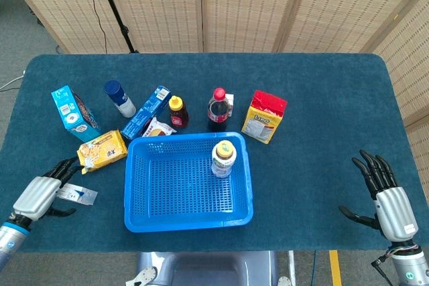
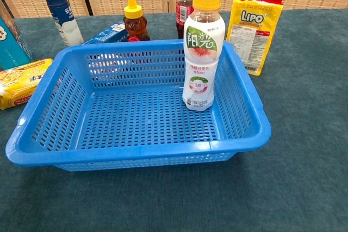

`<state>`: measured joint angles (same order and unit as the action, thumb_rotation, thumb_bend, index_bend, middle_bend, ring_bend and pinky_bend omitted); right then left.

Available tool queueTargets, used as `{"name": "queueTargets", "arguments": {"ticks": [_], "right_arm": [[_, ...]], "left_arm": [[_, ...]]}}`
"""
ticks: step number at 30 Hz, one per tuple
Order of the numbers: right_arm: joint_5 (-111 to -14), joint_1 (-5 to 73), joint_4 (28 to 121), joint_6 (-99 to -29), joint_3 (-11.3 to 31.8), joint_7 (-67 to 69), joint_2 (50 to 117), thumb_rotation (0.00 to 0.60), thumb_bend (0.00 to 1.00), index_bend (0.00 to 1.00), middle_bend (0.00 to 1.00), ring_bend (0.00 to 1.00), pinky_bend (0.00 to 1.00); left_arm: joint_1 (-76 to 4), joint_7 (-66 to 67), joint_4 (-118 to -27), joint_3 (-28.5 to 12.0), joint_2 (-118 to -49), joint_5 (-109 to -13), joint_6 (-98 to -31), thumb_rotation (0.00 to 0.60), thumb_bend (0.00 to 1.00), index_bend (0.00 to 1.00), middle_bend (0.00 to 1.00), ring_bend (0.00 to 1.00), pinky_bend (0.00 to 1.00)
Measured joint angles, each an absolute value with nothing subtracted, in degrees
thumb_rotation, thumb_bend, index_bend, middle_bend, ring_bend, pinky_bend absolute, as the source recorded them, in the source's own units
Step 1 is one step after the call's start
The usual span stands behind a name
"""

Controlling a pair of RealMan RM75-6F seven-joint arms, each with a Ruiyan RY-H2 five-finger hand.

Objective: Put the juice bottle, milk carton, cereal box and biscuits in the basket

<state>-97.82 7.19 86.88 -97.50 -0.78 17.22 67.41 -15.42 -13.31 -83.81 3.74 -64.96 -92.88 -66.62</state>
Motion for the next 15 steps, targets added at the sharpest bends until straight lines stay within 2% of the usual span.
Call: {"name": "queueTargets", "arguments": {"ticks": [5,11,15], "right_arm": [[-98.0,6.9,87.1,-97.4,-0.6,17.4,67.3,0.600,0.00,0.02,0.00,0.00,0.00],[-97.9,6.7,87.2,-97.3,-0.2,17.9,67.2,0.600,0.00,0.02,0.00,0.00,0.00],[-97.6,6.6,87.2,-97.0,0.1,18.2,67.2,0.600,0.00,0.02,0.00,0.00,0.00]], "left_arm": [[-15.9,-11.4,-84.4,3.2,-66.3,-91.5,-66.5,0.600,0.22,0.53,0.36,0.35,0.47],[-15.5,-10.8,-84.7,2.5,-66.5,-90.9,-68.8,0.600,0.26,0.64,0.45,0.43,0.49],[-15.1,-12.0,-85.3,2.5,-65.3,-91.9,-71.3,0.600,0.27,0.67,0.47,0.44,0.51]]}}
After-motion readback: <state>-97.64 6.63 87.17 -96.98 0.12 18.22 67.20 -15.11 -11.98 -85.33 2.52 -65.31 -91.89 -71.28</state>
